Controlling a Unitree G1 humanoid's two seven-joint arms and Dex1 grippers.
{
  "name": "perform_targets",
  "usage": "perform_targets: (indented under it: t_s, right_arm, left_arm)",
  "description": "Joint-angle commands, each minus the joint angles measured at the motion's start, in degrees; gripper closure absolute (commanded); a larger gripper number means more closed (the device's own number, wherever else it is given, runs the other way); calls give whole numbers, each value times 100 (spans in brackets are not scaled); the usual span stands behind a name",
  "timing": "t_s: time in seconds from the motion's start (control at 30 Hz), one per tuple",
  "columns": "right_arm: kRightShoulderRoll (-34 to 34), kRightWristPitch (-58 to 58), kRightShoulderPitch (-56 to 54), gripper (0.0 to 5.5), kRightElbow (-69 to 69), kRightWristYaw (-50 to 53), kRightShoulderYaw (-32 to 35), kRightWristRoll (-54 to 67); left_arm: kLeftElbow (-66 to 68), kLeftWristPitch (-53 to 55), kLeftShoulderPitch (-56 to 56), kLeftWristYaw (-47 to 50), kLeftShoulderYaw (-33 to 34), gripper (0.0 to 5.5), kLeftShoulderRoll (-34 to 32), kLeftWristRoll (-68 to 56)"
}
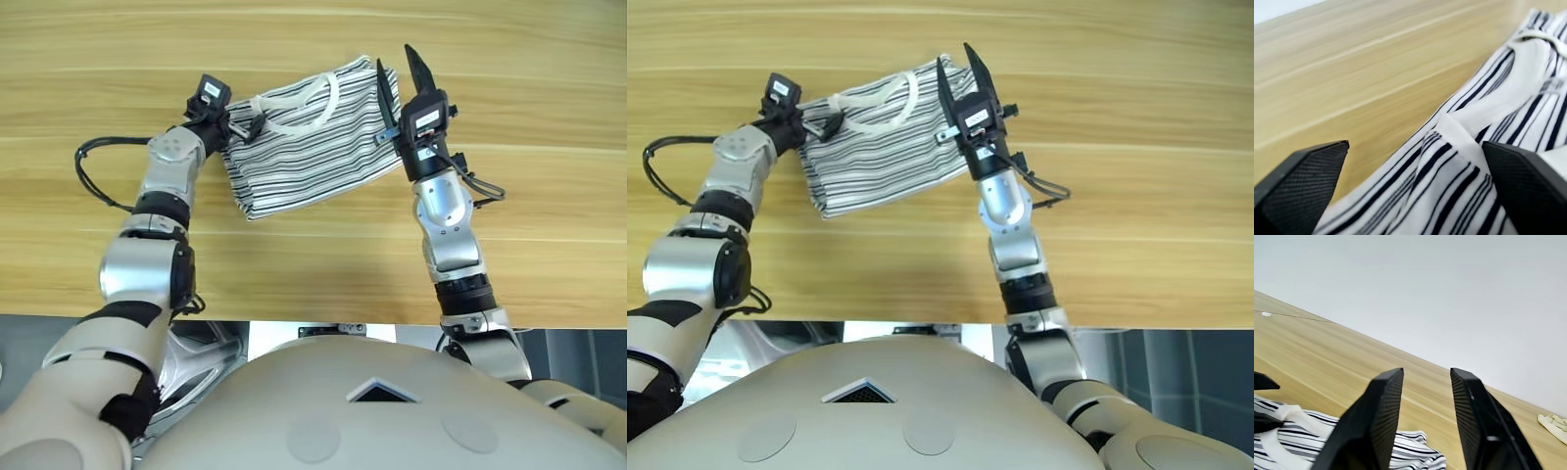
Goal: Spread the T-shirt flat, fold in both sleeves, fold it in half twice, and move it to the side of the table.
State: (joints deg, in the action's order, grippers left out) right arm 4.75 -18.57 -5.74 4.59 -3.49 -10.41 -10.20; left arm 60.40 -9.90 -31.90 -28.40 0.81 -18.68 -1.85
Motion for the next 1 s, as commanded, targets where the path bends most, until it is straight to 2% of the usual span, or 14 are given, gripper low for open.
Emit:
perform_targets:
  t_s: [0.03, 0.17, 0.3, 0.43, 0.6, 0.7, 0.8, 0.93, 1.0]
  right_arm:
    - [-97, 267, 229, 373, -308, 38, -54, -37]
    - [-29, 515, 509, 373, -505, -28, -145, -147]
    - [-37, 679, 471, 373, -517, -7, -122, -180]
    - [-37, 842, 446, 373, -684, -49, -112, -160]
    - [23, 936, 466, 373, -695, 1, -15, -184]
    - [99, 935, 529, 373, -746, -44, 43, -139]
    - [165, 918, 584, 373, -856, -94, 116, -88]
    - [271, 837, 555, 373, -858, -202, 107, -87]
    - [345, 758, 507, 373, -801, -258, 77, -138]
  left_arm:
    - [-3360, 2099, 2540, -16, 166, 44, 42, -697]
    - [-6758, 3876, 5110, 737, -77, 44, 644, -1777]
    - [-8508, 4678, 6167, 1062, -253, 44, 914, -2836]
    - [-9233, 5143, 6588, 1083, -721, 44, 1006, -3462]
    - [-9007, 5111, 6277, 1032, -1250, 44, 1004, -3271]
    - [-8773, 4742, 6038, 1112, -1173, 44, 889, -2887]
    - [-8866, 3745, 6028, 878, -876, 44, 407, -2224]
    - [-9963, 1384, 6967, -774, -607, 44, -465, -1981]
    - [-10336, 502, 7424, -1477, -746, 44, -795, -1973]
